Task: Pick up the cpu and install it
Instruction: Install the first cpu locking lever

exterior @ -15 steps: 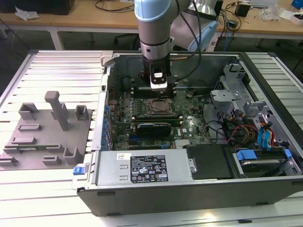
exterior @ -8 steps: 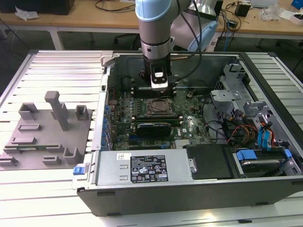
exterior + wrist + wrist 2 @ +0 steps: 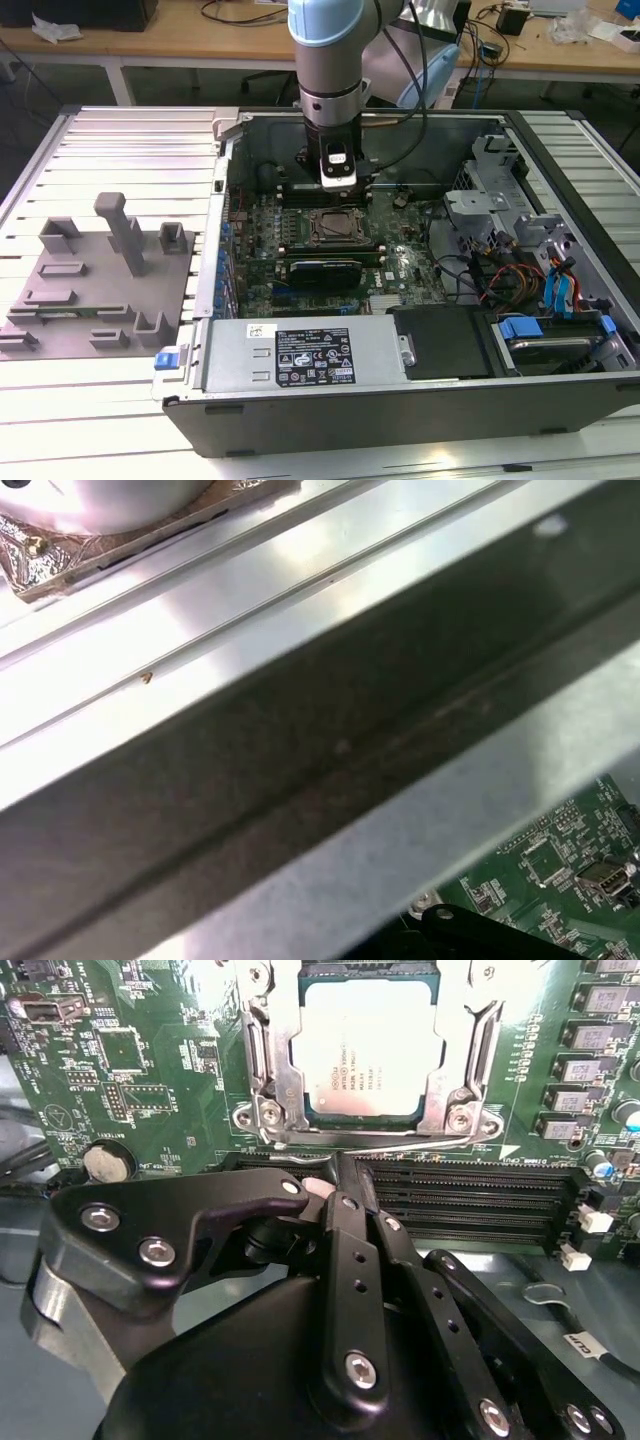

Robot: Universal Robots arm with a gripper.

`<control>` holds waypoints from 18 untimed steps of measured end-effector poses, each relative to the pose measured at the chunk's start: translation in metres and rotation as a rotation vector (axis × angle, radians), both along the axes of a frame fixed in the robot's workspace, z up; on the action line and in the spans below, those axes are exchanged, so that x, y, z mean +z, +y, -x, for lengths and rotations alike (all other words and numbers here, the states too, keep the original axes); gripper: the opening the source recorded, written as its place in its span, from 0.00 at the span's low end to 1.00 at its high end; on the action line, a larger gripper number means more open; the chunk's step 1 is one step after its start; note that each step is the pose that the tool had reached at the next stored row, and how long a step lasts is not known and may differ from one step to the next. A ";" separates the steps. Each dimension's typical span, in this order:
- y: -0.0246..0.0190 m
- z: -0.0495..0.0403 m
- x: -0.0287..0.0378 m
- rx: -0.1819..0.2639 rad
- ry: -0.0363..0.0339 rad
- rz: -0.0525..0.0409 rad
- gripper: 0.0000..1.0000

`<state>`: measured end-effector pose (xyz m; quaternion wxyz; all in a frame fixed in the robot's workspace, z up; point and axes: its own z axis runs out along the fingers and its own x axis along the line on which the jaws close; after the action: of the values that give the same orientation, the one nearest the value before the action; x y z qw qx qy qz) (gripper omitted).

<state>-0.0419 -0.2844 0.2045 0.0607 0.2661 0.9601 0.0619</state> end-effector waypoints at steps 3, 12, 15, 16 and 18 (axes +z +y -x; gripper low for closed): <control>0.0000 -0.0010 -0.0007 0.000 -0.0001 -0.0001 0.11; 0.0000 -0.0040 -0.0010 0.000 -0.0001 -0.0001 0.11; -0.0001 -0.0041 -0.0010 0.000 -0.0001 -0.0001 0.11; -0.0001 -0.0044 -0.0010 0.000 0.0000 -0.0001 0.11; -0.0001 -0.0054 -0.0010 0.000 -0.0001 -0.0002 0.11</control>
<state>-0.0365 -0.2845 0.2035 0.0607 0.2662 0.9600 0.0620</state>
